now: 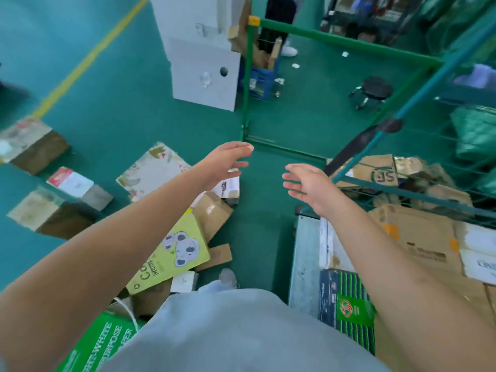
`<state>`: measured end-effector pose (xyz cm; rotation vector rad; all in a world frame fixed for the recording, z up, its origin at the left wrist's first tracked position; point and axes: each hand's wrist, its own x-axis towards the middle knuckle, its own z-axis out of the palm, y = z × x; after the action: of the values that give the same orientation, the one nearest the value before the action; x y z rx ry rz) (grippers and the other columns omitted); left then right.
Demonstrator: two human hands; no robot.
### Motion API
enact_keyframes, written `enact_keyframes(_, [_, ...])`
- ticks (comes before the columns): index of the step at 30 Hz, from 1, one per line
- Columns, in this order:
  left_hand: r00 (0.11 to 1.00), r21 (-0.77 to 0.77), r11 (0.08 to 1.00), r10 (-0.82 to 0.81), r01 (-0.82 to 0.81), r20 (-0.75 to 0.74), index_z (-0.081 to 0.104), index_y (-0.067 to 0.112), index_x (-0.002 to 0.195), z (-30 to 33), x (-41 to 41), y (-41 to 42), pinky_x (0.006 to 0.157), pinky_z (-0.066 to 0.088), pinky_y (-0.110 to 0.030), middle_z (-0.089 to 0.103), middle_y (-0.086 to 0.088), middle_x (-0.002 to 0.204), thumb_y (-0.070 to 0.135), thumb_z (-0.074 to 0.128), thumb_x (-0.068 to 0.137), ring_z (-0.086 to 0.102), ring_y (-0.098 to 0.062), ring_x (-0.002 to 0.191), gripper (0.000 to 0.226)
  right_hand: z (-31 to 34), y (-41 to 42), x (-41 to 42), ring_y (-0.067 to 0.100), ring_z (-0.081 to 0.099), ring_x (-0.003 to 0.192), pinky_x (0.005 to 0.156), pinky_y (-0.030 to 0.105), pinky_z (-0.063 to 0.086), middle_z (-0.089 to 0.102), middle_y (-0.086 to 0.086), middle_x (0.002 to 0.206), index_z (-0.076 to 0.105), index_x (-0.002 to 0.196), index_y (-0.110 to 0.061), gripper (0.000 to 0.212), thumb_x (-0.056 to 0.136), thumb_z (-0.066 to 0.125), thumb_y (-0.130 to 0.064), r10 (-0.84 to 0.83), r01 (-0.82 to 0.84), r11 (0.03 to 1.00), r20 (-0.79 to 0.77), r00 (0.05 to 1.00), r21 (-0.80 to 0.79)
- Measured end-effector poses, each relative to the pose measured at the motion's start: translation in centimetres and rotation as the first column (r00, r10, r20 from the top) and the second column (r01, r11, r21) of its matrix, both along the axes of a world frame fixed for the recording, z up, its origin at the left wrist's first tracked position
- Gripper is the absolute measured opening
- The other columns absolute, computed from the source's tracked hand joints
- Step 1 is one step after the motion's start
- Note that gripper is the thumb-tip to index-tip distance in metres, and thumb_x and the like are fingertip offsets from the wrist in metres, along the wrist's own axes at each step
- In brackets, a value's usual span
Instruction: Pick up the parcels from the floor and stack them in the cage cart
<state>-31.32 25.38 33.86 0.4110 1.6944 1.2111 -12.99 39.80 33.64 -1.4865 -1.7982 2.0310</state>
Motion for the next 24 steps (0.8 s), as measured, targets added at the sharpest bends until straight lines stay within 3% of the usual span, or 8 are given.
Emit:
enact_keyframes(8, [0.970, -0.014, 0.970, 0.243, -0.242, 0.033, 0.063, 0.026, 0.130, -1.4, -8.9, -7.5, 0.108, 0.051, -0.040, 0.065, 0.007, 0.132, 0.037, 0.065, 0.100, 0.065, -0.017, 0.119, 0.033, -0.6, -3.5, -11.1, 0.020, 0.069, 0.103, 0.089, 0.032, 0.057, 0.071, 0.003, 0.118, 0.064, 0.112, -0.022, 0.014, 0.104, 0.060, -0.033, 0.237, -0.235, 0.971, 0.037, 0.971, -0.036])
enact_keyframes(18, [0.872, -0.042, 0.871, 0.490, -0.489, 0.016, 0.064, 0.028, 0.125, -1.9, -15.7, -15.9, 0.107, 0.051, -0.039, 0.068, 0.006, 0.129, 0.037, 0.066, 0.099, 0.066, -0.019, 0.120, 0.027, -1.0, -7.7, -21.6, 0.022, 0.069, 0.113, 0.097, 0.036, 0.057, 0.068, 0.004, 0.124, 0.063, 0.117, -0.022, 0.018, 0.105, 0.058, -0.035, 0.519, -0.517, 0.854, 0.054, 0.853, -0.052])
enact_keyframes(24, [0.809, -0.050, 0.809, 0.588, -0.586, 0.015, 0.065, 0.028, 0.119, -2.3, -19.1, -18.7, 0.104, 0.050, -0.038, 0.069, 0.005, 0.122, 0.034, 0.067, 0.099, 0.065, -0.018, 0.111, 0.021, -1.4, -8.9, -27.0, 0.023, 0.067, 0.117, 0.105, 0.041, 0.053, 0.067, 0.006, 0.127, 0.061, 0.125, -0.018, 0.025, 0.106, 0.055, -0.032, 0.628, -0.625, 0.778, 0.055, 0.777, -0.060])
